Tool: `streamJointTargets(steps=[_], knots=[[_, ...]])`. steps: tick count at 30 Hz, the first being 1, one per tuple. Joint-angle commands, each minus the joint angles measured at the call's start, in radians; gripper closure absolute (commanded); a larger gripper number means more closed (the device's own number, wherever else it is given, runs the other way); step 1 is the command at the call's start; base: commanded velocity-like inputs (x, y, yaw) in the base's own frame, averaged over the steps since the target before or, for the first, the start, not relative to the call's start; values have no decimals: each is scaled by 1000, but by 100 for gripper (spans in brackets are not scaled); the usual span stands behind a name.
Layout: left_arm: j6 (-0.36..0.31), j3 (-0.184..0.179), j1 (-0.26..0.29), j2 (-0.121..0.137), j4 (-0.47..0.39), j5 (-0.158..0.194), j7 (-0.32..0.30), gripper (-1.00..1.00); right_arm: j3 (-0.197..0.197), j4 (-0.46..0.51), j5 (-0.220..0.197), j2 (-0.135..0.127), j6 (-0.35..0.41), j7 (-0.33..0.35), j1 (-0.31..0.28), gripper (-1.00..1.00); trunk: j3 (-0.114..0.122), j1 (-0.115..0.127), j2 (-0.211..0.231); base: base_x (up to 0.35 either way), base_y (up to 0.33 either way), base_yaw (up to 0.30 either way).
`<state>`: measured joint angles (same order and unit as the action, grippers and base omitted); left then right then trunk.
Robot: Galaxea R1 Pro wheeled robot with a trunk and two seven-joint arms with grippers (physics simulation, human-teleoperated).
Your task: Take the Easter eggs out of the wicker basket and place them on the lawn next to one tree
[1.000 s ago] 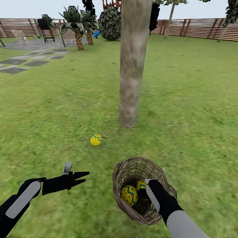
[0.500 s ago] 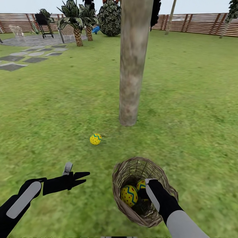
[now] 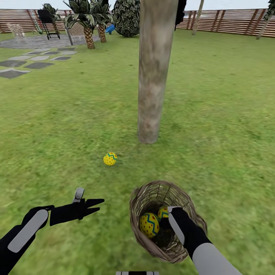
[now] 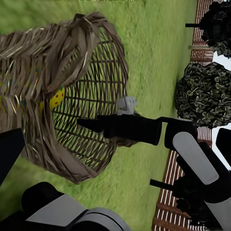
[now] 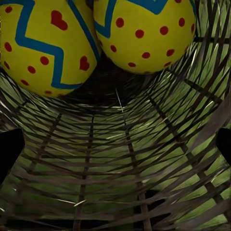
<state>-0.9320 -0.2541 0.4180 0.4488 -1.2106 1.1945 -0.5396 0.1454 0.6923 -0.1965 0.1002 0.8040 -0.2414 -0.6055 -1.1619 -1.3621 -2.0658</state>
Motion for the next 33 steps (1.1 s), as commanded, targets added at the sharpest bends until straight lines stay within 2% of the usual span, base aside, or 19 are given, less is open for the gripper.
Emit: streamJointTargets(steps=[1, 33], knots=[[-2, -2, 1, 1, 0, 0, -3, -100, 3, 1, -11, 0, 3, -9, 0, -100, -2, 0, 0, 166, 0, 0], [-2, -8, 0, -5, 0, 0, -3, -100, 0, 11, -11, 0, 4, -9, -3, -100, -55, 0, 0, 7, 0, 0]])
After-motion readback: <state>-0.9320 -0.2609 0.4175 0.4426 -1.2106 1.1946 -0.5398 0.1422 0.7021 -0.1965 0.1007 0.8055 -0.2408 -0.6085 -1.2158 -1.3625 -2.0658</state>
